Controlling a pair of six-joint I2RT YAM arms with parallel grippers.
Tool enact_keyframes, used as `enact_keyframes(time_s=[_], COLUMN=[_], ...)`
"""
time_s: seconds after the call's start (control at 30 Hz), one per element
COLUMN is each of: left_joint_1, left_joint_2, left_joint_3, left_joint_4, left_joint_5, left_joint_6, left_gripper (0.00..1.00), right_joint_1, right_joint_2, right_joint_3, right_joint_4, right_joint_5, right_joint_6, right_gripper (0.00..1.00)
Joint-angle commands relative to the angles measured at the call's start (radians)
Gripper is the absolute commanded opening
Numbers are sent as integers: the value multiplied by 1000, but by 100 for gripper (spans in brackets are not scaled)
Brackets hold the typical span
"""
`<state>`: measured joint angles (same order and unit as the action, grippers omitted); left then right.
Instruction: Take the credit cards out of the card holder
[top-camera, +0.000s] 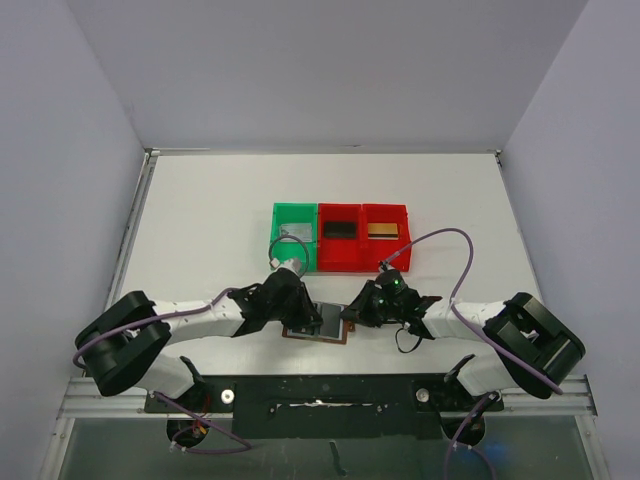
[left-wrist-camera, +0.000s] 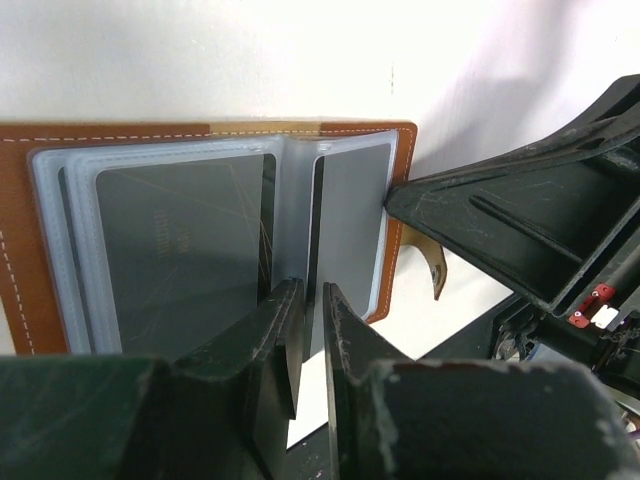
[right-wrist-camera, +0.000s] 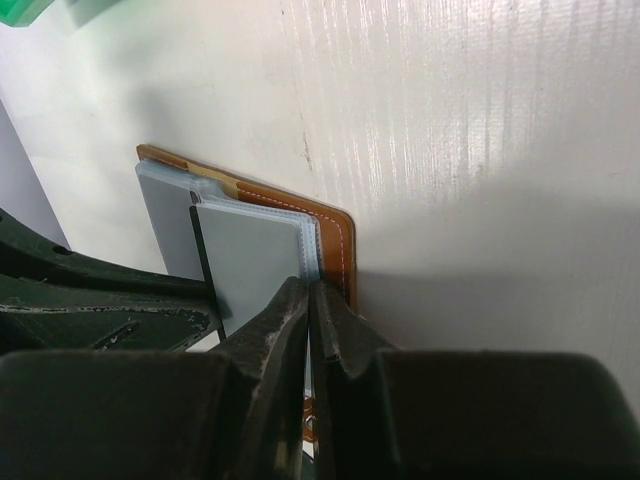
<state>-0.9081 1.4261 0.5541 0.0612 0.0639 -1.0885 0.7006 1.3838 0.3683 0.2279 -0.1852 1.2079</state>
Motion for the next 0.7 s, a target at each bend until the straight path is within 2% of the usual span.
enact_keyframes(time_s=[0.0,0.2,0.67], left_joint_1=[5,14,26], left_joint_2=[-45,-56,-72], left_joint_3=[-7,-18,-21], left_joint_4=[59,60,15], left_joint_5=[9,8,-11], left_joint_6=[-4,-12,-15], left_gripper=[13,0,0], right_joint_1=[-6,-8,-13], right_joint_2=[45,43,38], right_joint_3=[-20,-18,-19], right_joint_4=[-150,-151,-150], right_joint_5=[69,67,62], right_joint_6=[-51,-51,-60], right_gripper=[4,4,4])
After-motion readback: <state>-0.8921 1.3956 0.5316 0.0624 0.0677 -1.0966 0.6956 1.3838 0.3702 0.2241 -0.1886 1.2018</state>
